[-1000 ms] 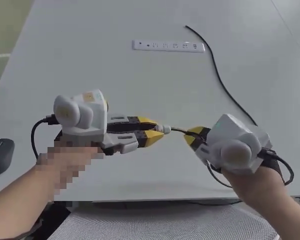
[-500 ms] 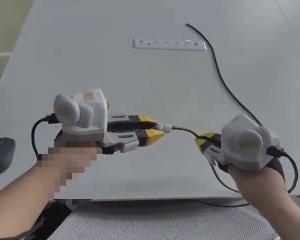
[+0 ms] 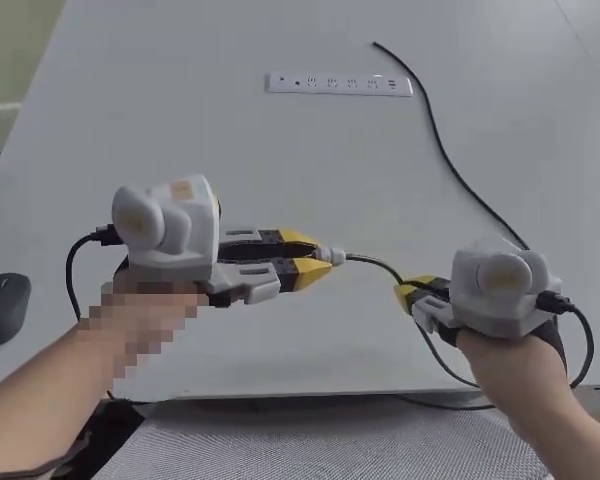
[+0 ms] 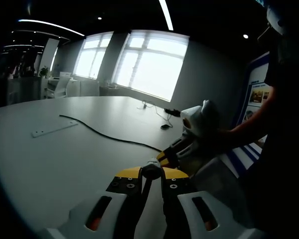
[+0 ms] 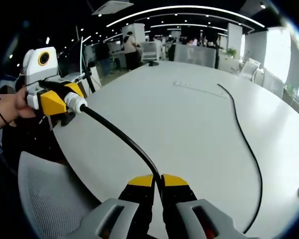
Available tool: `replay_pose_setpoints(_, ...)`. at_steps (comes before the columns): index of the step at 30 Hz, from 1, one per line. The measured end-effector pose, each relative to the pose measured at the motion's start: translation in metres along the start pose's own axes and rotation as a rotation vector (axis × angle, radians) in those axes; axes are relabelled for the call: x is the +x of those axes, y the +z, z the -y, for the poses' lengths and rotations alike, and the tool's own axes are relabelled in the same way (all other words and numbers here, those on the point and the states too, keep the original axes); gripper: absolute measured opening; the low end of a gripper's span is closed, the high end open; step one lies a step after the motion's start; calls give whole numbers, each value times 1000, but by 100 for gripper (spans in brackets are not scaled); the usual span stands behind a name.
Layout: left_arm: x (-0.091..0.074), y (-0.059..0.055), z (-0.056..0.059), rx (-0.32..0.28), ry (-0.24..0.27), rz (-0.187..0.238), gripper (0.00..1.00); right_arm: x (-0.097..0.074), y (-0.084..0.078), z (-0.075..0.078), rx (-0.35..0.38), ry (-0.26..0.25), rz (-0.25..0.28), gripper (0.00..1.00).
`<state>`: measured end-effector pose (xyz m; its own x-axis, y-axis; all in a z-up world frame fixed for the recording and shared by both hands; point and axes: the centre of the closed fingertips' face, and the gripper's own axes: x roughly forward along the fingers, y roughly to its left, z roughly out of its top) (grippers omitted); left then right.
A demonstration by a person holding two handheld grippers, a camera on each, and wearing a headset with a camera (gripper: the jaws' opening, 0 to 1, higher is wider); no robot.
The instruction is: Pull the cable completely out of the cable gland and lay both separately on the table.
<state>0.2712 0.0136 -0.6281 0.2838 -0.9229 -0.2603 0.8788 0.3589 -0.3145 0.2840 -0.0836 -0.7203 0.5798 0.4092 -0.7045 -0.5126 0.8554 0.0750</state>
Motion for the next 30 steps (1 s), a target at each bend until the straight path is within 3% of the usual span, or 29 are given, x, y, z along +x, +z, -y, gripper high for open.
replay_pose_setpoints(4,-1,1,-2,-3,4,5,15,-1,1,-1,-17,5,3,0)
replay_pose_setpoints(9,-2,1,-2,-6,7,6,15,-2,2,-3,-92,-4,10,0)
replay_pose_setpoints(15,-3,1,-3,-8,12,7,15,-3,2,-3,-91,-6,13,0)
replay_pose_setpoints(24,-2,3,-4,-16,16,14,15,-8,9,-7,-161,0,34,2)
replay_pose_setpoints(30,-2,3,-3,-12,15,12,15,-15,22,-20,-275,12,65,10)
